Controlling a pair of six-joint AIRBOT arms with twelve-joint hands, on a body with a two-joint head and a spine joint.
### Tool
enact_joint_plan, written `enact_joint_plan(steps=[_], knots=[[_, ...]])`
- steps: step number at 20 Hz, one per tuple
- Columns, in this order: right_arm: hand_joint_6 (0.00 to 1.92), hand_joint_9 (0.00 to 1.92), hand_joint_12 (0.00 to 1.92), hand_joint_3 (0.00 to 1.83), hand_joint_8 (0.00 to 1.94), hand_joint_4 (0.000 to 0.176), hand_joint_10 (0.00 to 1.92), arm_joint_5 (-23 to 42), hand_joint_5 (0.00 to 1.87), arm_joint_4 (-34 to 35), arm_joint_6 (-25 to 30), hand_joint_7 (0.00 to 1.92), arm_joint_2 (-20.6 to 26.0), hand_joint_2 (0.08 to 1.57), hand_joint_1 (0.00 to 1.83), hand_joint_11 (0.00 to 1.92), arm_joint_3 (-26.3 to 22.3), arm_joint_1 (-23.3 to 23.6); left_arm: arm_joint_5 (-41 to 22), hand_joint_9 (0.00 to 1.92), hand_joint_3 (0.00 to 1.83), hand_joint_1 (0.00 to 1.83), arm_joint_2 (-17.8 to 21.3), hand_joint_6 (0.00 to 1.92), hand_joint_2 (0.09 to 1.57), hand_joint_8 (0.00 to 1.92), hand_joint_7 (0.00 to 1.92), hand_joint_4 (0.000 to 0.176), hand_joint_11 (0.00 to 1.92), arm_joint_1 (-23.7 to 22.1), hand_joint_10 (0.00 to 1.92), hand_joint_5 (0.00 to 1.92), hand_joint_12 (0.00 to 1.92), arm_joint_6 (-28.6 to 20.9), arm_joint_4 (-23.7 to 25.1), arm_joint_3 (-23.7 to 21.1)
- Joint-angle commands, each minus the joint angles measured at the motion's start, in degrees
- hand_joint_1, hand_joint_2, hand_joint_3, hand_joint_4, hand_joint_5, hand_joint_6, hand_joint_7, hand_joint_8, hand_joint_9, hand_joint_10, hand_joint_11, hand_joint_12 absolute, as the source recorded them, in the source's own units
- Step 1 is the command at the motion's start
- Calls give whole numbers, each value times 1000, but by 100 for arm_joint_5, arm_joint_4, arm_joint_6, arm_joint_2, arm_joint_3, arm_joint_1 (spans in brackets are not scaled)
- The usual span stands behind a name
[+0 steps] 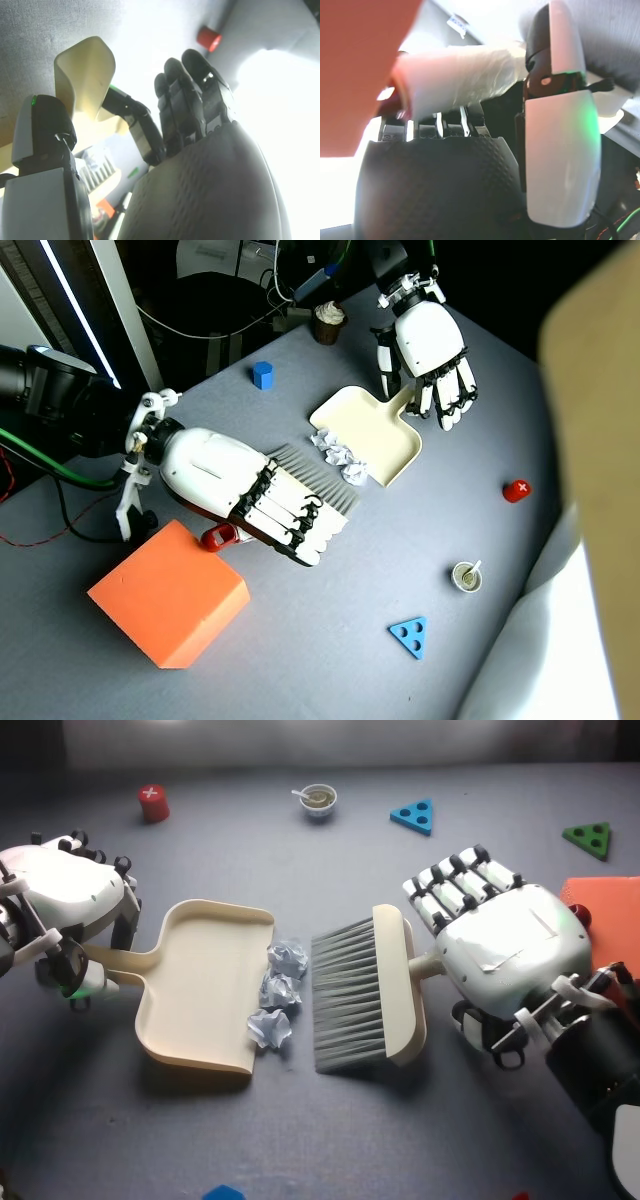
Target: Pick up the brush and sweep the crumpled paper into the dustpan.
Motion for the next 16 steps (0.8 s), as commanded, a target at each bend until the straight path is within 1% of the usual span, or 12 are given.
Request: enact_joint_plan(steps=[1,3,4,5,7,9,10,11,12,14,15,16], knots=[[3,170,13,0,4,0,5,-507,158,-428,-11,152,29,984,1076,186,43,2,-478,382,0,1077,37,1026,1130,2,382,0,0,-73,3,953,890,14,185,1],[0,167,11,0,1,0,2,-499,152,-477,-12,150,-36,980,1095,184,150,3,-483,376,0,1078,35,1032,1132,0,370,0,0,-73,3,949,898,14,185,-7],[5,176,13,0,7,0,5,-488,165,-488,-12,167,-55,976,1124,187,183,13,-491,368,1,1063,35,1049,1136,1,364,9,0,-73,2,938,884,14,185,-9],[3,171,12,0,4,0,3,-479,161,-492,-12,160,-70,977,1132,186,204,23,-495,367,0,1063,36,1044,1136,1,362,11,0,-74,2,941,863,14,185,-9],[0,155,11,2,0,0,0,-441,130,-513,-12,132,-82,987,1107,184,217,37,-503,348,1,1067,36,1045,1136,0,353,1,0,-84,2,940,840,14,185,-13],[11,161,15,0,4,0,3,-420,158,-539,-12,141,-83,975,1129,195,208,34,-525,345,0,1065,39,1019,1129,2,361,19,0,-88,1,957,815,13,182,-23],[16,165,17,0,7,0,4,-383,175,-573,-12,151,-78,969,1124,200,209,22,-538,341,0,1066,39,1014,1128,0,352,22,0,-95,0,960,813,13,182,-25],[10,190,21,0,5,0,4,-360,220,-622,-12,182,-66,949,1147,216,211,13,-546,343,0,1061,32,1011,1126,0,340,35,0,-104,1,961,817,20,183,-25],[8,190,19,2,4,0,2,-334,231,-646,-12,188,-53,957,1133,213,211,12,-546,354,0,1071,26,1005,1124,3,348,14,0,-108,4,966,837,23,183,-23],[9,286,41,3,10,0,12,-327,299,-739,-12,283,-27,977,1152,272,216,13,-547,343,0,1064,14,994,1120,1,342,36,0,-108,3,972,800,23,158,-17],[12,411,70,1,14,0,18,-328,398,-774,-12,414,-20,982,1178,344,219,14,-546,347,0,1067,10,978,1115,1,344,38,0,-108,4,982,819,23,144,-12],[15,612,123,1,22,0,32,-328,538,-783,-13,610,-18,986,1195,473,220,14,-547,356,0,1048,8,974,1112,3,352,88,0,-109,5,984,845,23,143,-8]])
